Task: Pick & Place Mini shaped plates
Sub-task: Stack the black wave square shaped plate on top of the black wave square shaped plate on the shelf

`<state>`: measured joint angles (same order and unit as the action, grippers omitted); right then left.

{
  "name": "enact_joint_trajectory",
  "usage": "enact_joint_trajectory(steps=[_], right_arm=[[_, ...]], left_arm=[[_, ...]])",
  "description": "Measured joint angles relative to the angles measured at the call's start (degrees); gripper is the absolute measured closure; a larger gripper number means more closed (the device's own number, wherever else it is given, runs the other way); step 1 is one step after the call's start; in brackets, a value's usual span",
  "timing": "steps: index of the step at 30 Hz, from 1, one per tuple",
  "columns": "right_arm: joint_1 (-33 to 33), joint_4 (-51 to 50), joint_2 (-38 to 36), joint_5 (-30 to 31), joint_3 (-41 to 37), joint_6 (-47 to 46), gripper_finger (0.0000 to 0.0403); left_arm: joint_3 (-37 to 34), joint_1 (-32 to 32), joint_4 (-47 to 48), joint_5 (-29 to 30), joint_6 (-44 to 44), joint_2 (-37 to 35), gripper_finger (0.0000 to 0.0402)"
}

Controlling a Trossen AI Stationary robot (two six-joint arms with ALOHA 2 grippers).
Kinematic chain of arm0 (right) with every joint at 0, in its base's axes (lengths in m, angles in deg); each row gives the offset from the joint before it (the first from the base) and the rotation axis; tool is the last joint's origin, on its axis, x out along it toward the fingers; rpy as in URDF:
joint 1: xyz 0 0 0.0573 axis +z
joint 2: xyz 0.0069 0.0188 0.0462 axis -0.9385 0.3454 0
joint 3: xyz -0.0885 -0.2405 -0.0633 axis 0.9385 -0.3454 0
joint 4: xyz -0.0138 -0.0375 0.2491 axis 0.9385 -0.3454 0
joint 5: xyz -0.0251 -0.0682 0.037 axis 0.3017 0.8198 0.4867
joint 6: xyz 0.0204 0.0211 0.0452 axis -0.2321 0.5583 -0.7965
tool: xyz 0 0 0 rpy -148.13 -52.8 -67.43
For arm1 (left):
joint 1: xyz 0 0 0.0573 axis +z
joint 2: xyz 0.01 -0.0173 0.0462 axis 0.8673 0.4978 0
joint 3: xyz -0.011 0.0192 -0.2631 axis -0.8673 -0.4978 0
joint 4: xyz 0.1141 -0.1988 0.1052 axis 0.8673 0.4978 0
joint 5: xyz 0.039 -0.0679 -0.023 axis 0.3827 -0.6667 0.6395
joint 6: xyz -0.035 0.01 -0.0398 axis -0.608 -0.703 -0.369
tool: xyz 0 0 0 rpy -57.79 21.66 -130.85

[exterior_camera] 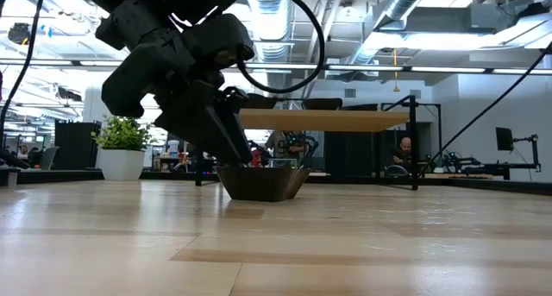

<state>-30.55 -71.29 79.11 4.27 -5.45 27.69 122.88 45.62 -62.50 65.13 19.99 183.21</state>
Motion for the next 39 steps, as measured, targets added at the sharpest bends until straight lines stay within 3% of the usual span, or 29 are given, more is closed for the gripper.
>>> enact_joint_trajectory(steps=[27,39], right_arm=[[0.07,-0.73,0.00,0.00,0.00,-0.46,0.0315],[0.07,-0.76,0.00,0.02,0.00,-0.94,0.0315]], left_arm=[[-0.85,0.76,-2.82,-1.29,1.31,2.10,0.0255],[-0.85,0.76,-2.82,-0.61,4.44,2.12,0.0309]])
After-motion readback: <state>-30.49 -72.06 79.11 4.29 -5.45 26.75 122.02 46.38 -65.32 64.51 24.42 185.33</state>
